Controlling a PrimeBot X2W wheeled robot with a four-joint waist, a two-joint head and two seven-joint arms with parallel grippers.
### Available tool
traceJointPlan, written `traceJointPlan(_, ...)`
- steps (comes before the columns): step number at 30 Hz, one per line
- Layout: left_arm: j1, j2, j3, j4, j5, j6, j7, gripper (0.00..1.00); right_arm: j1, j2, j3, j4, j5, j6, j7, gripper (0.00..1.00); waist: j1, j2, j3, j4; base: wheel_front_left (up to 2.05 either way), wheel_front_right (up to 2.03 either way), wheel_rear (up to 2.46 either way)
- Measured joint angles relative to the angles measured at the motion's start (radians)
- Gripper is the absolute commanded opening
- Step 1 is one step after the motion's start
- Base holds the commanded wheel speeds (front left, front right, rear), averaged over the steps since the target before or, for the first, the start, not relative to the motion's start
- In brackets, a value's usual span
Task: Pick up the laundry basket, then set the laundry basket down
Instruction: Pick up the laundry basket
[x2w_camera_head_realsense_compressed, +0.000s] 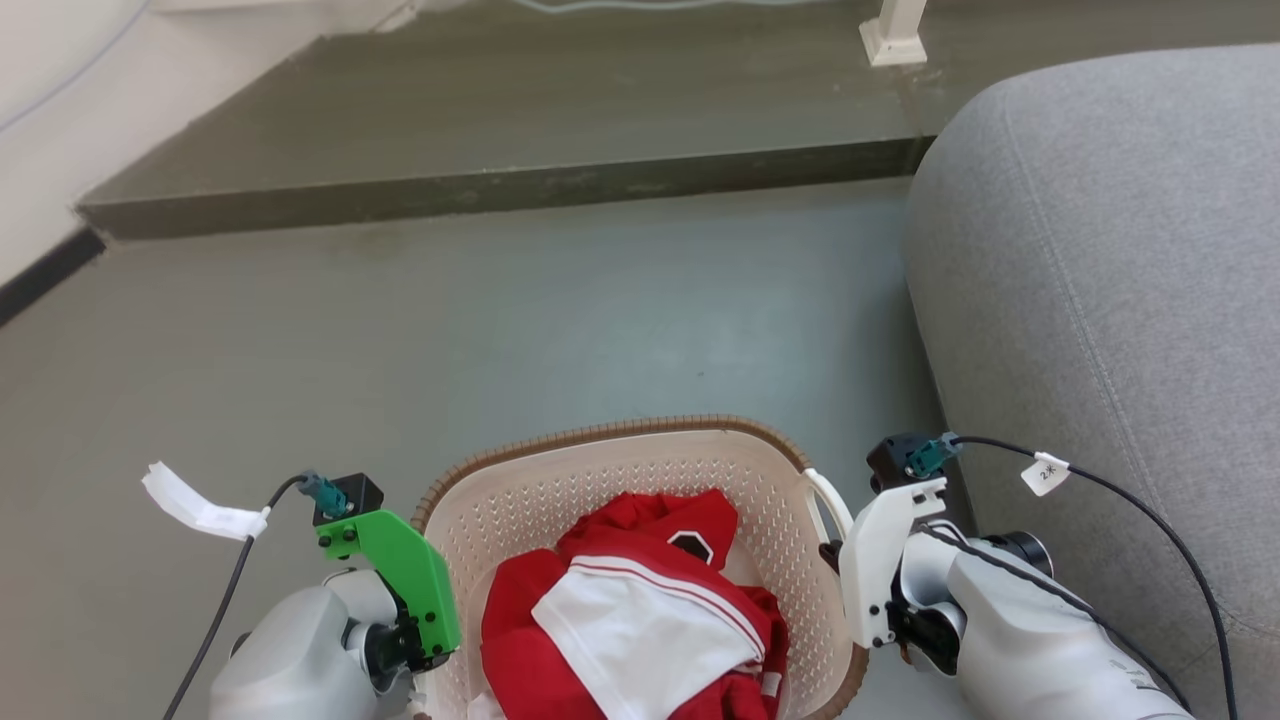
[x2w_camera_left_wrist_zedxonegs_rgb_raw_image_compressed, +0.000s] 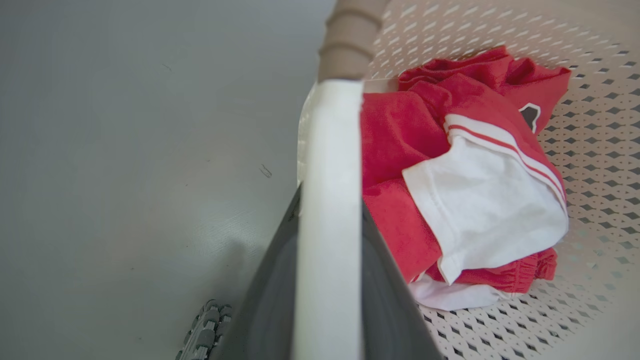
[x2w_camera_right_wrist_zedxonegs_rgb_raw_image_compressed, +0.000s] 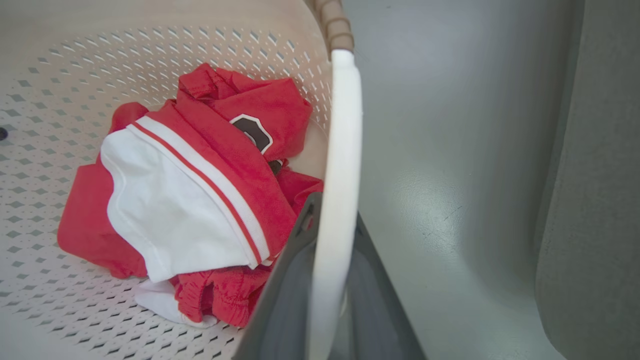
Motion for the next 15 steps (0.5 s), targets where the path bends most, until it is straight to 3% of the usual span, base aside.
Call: traceJointPlan(15, 0.033, 0.001, -0.004, 0.015, -0.022, 0.000, 0.014, 0.00, 0.021, -0.004, 0.040, -0.011, 0.049, 0.000, 0.048, 0.00, 0.0000, 0.0000, -0.086, -0.012, 0.00, 0.00, 0.00)
